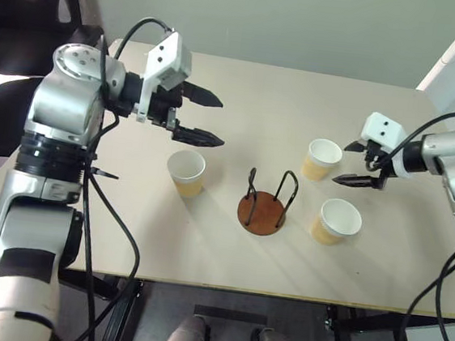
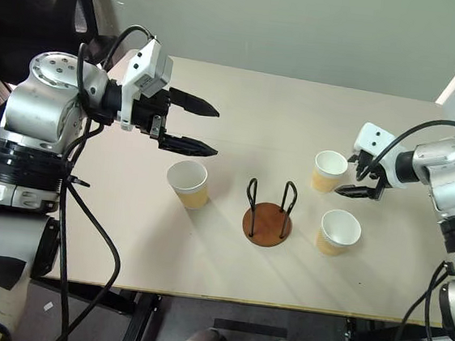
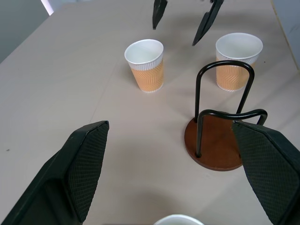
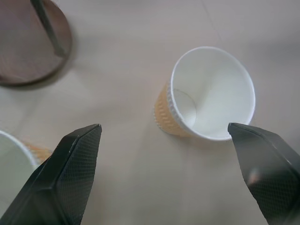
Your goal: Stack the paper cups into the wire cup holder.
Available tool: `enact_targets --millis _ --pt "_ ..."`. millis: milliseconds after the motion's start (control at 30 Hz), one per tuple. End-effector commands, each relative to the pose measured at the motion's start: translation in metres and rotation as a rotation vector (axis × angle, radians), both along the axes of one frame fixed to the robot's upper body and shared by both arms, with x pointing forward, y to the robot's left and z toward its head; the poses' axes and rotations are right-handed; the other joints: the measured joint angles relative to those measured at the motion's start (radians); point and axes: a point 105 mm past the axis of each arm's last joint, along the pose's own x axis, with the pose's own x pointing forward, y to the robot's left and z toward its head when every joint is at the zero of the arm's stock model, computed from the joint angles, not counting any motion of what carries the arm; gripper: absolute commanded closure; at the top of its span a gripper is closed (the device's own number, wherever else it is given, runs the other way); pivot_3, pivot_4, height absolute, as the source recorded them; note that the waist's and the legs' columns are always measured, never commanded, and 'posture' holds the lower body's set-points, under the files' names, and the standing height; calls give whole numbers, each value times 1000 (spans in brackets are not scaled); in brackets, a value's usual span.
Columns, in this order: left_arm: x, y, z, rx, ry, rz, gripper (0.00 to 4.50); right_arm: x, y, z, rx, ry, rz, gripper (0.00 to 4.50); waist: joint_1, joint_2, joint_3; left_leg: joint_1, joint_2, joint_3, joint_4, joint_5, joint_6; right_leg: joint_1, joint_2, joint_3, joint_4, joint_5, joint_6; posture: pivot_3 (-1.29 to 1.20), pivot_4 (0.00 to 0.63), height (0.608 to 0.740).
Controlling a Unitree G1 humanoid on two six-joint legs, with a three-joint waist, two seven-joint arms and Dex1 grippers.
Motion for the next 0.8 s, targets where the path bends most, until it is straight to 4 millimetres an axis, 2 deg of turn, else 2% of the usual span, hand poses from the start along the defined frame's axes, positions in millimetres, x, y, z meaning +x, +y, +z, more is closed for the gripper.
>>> enact_targets --millis 33,467,567,700,800 --pt "-3 3 10 -6 -41 7 0 7 1 11 -37 -42 19 6 0 0 0 0 0 0 0 0 0 0 0 0 0 0 -1 0 150 740" --pt "-3 6 6 3 -39 27 0 23 16 -2 -130 -31 72 6 1 0 0 0 0 0 -12 4 -8 -4 -1 -1 -1 0 -6 0 150 740" --pt "-3 6 4 7 -37 30 0 26 20 -4 -124 -32 79 567 0 0 0 0 0 0 -16 6 -10 -7 -1 -1 0 0 -7 0 150 740" --pt "-4 7 0 15 -29 29 0 25 21 -5 -109 -21 85 1950 0 0 0 0 1 0 -18 7 -11 -7 -1 -1 0 -1 -8 0 150 740" --pt "-6 9 -3 24 -14 18 0 20 26 5 -42 -1 102 3066 0 0 0 0 1 0 -18 7 -11 -7 -1 -1 0 -1 -8 0 150 740"
